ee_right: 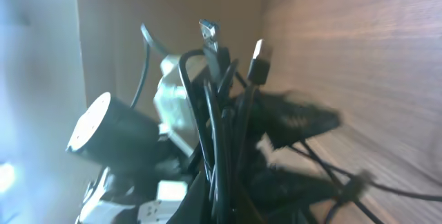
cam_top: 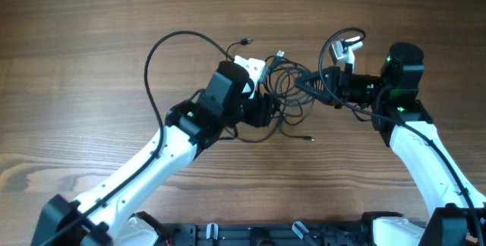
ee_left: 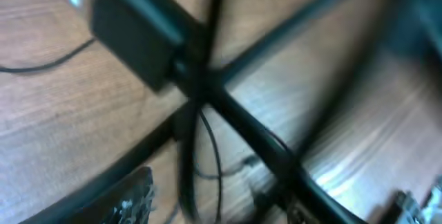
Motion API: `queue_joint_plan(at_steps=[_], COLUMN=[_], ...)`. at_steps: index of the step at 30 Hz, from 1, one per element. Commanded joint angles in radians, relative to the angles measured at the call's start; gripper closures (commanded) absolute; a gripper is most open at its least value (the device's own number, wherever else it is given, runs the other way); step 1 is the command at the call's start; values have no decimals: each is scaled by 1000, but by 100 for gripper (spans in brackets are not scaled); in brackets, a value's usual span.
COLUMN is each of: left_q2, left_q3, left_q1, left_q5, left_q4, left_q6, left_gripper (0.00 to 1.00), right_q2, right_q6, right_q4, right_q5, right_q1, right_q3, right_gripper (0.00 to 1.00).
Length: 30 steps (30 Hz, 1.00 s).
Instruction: Untangle cables
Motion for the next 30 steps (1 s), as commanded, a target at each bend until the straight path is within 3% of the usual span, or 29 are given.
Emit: queue_joint_plan(at_steps=[1,2,3,8,13,16,21,25,27,30], left_q2=[53,56,58,49,27,23,14,1,-26,-85], left_q3=[9,9,9,9,9,9,9,10,10,10], left_q1=[-3,-2,1,49,149,209,264,272,273,272], left_q5=[-93,-118,-179,-452,-480,-474,-380,-207,-64,159], left_q4=[39,38,32,-48,-147,-167,-125,-12,58,145], left_q6=[-48,-52,-84,-258,-318,-340,-330,-179,-87,13], left_gripper=[70,89,96,96,96,96,96,96,96,96], right_q2=[6,6,6,6,6,6,6,6,6,6], right_q6=[12,4,-35,-210,-250,-274,-352,-352,-353,-435], right_q4=[7,7,8,8,1,-62,-342,-576,-630,-631], right_q5=[-90,-89,-79,-21,103,283,770,1118,1192,1113], right_q1=[0,0,-1,-8,-58,-87,-79,-77,-77,-77], right_q3=[3,3,3,3,3,3,3,3,3,3], right_gripper=[96,96,95,95,91,86,71,69,62,44])
